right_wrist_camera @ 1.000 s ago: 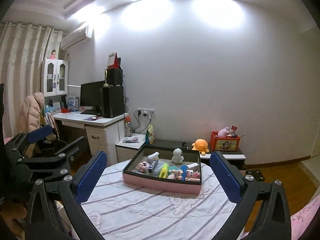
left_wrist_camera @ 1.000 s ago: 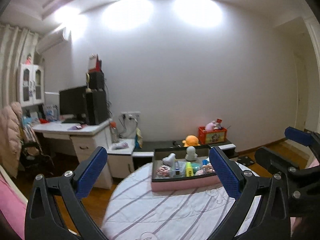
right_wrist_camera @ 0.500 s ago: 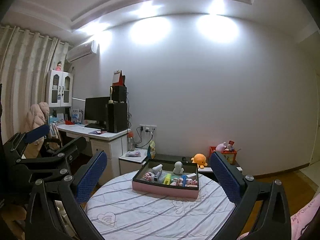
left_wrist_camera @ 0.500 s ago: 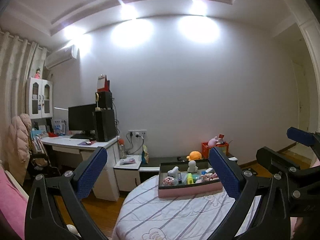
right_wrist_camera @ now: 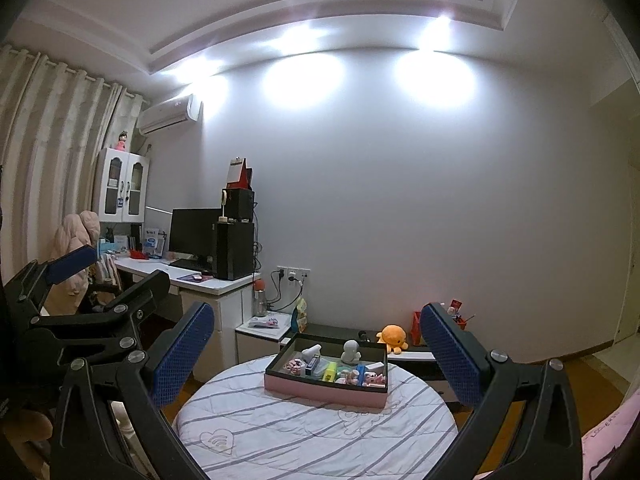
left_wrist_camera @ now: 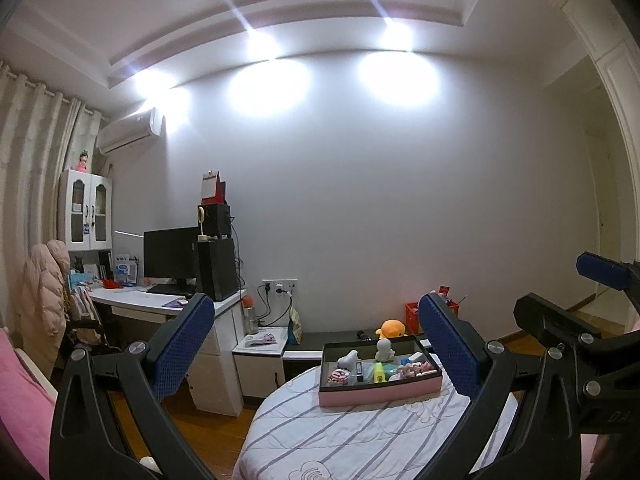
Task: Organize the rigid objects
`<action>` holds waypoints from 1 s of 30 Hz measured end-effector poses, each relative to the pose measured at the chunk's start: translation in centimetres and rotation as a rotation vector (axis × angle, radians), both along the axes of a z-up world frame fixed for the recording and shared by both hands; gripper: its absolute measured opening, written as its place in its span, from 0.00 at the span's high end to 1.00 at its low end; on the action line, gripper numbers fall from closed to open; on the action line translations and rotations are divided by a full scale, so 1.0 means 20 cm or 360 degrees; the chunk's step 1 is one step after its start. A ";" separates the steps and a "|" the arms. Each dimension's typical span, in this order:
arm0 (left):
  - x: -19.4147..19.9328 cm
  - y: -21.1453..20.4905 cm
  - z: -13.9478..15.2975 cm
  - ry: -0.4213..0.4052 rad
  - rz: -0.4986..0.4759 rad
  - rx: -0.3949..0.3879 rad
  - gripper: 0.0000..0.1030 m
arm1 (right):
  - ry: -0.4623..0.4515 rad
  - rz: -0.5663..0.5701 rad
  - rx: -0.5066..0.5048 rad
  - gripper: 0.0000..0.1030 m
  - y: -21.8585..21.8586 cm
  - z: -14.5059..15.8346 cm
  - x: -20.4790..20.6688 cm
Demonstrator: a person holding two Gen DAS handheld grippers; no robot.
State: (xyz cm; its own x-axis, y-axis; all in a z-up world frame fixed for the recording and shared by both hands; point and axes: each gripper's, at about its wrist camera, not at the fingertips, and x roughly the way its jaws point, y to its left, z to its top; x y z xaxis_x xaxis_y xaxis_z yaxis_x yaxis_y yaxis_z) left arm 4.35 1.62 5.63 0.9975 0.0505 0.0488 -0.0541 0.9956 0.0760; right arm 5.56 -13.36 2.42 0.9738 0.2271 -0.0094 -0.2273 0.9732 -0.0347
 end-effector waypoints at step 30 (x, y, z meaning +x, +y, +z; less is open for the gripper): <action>0.01 -0.04 0.02 -0.0021 0.0019 0.0012 0.00 | -0.0013 -0.0006 -0.0006 0.00 -0.01 0.02 -0.04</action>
State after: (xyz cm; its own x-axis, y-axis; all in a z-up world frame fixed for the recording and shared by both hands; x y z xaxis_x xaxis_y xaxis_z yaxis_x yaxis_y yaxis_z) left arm 4.52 0.73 5.96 0.9961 0.0619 0.0626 -0.0670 0.9943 0.0824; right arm 4.85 -13.56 2.78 0.9747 0.2236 -0.0020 -0.2235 0.9739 -0.0401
